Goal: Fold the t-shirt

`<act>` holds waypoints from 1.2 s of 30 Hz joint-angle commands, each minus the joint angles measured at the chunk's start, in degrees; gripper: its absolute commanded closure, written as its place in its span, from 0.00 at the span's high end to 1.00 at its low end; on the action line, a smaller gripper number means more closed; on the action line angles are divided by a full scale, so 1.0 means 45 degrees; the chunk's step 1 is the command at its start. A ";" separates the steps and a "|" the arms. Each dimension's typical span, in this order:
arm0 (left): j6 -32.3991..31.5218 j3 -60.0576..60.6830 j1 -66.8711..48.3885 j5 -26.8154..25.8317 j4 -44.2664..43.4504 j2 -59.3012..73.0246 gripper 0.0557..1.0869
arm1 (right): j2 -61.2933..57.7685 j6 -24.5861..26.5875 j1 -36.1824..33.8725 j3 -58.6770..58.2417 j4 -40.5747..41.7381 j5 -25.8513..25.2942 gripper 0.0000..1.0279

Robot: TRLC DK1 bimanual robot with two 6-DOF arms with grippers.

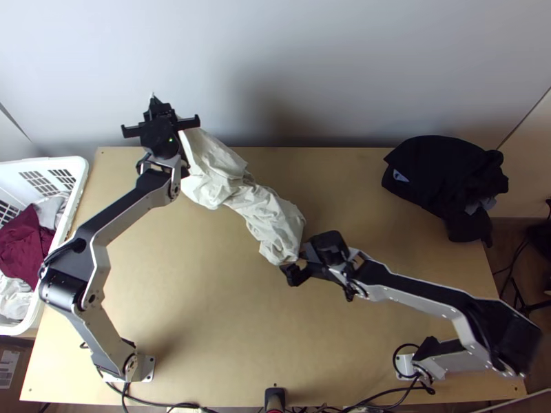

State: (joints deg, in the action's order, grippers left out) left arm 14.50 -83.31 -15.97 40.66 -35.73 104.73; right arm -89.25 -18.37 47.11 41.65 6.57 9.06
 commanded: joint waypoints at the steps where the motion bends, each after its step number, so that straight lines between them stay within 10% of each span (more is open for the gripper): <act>1: -0.0332 0.0818 0.0189 -0.0267 -0.0010 -0.0558 0.04 | -0.1397 0.0098 0.0077 0.1096 0.0181 -0.0470 0.76; 6: -0.0449 0.1189 0.0072 -0.0423 -0.0010 -0.0890 0.04 | -0.1182 0.0625 -0.0255 0.1233 0.0162 -0.0802 0.73; 9: -0.0410 0.1423 0.0032 -0.0482 -0.0010 -0.1007 0.04 | -0.1104 0.1075 -0.0352 0.1467 0.0259 -0.1896 0.03; 18: -0.0449 0.2614 0.0501 -0.0638 -0.0010 -0.1964 0.04 | 0.1826 0.1426 -0.0665 0.2483 -0.2807 -0.1877 0.03; 27: 0.0176 0.7341 -0.0065 -0.3177 0.0556 -0.5343 0.04 | 0.4248 0.1953 -0.1739 0.6819 -0.6870 -0.1877 0.03; 36: -0.1660 0.8376 -0.0827 -0.5013 0.5693 -1.0128 0.04 | 0.4736 0.2325 -0.2579 1.0589 -0.9057 -0.1877 0.03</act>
State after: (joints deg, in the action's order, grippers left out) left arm 12.82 -49.87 -18.02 24.80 -22.83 73.80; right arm -70.19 -8.91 37.76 76.60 -25.93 0.64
